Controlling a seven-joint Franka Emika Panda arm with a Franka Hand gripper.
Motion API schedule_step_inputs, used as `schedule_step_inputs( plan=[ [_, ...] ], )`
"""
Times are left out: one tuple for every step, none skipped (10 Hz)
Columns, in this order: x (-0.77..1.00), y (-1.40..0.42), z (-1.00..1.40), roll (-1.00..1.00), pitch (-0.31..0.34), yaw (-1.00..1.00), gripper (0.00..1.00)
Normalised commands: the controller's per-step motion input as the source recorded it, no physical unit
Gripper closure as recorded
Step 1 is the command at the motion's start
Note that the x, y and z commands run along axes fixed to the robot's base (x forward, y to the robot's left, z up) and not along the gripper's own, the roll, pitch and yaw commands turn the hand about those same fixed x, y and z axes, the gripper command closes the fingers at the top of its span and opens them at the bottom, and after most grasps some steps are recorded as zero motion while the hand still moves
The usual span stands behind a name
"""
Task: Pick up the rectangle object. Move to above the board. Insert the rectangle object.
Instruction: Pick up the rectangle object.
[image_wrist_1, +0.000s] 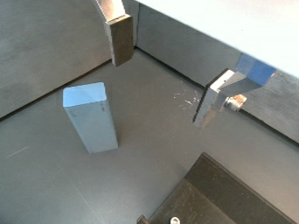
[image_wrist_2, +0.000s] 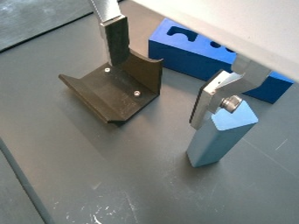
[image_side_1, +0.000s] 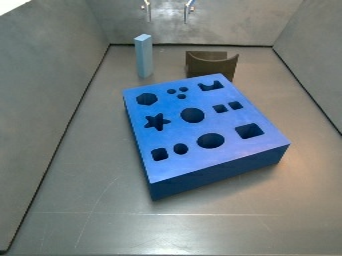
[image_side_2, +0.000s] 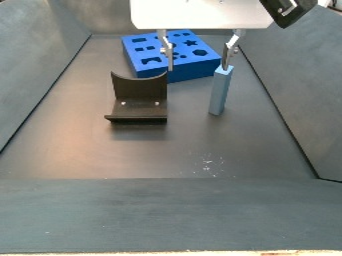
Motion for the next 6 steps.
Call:
schedule_step_inputs(
  plan=[
    [-0.05, 0.00, 0.00, 0.00, -0.069, 0.00, 0.00],
    [0.07, 0.00, 0.00, 0.00, 0.000, 0.00, 0.00],
    [-0.25, 0.00, -0.43, 0.01, 0.000, -0.57, 0.00],
    [-0.15, 0.00, -0.51, 0.08, 0.000, -1.00, 0.00],
    [-0.24, 0.00, -0.52, 0.07, 0.000, -0.95, 0.00],
    [0.00, 0.00, 0.00, 0.00, -0.017, -0.05, 0.00]
  ],
)
